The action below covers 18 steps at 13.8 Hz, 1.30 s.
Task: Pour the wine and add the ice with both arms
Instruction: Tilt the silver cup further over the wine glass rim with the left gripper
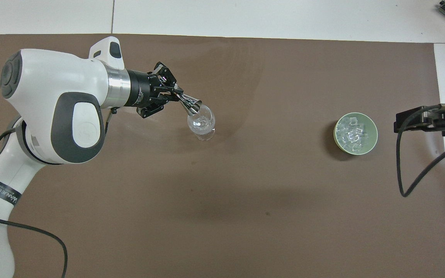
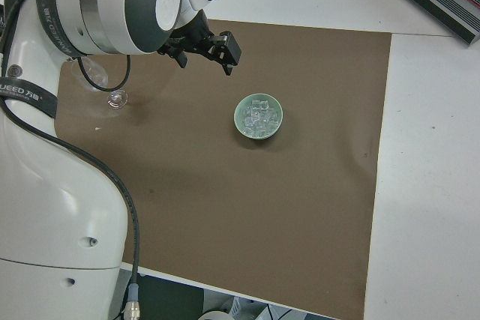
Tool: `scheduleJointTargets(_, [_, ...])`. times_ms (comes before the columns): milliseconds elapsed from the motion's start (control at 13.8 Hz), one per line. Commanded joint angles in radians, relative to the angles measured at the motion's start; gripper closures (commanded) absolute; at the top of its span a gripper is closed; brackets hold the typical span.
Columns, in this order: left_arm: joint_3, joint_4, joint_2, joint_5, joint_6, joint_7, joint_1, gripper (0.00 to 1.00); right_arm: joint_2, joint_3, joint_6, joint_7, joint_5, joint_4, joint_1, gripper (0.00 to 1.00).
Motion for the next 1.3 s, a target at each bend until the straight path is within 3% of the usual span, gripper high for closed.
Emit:
scheduleJointTargets(0, [0.014,0.0,-0.014,0.033,0.007,-0.021,-0.022,1.0,-0.021,0.003,0.005,-0.012,0.005,-0.024,0.0,0.0])
scheduleJointTargets(1230, [0.014,0.033,-0.016,0.171,0.006,-0.027,-0.057,1.0,-0.021,0.007,0.003,-0.016,0.005,-0.024,0.0,0.0])
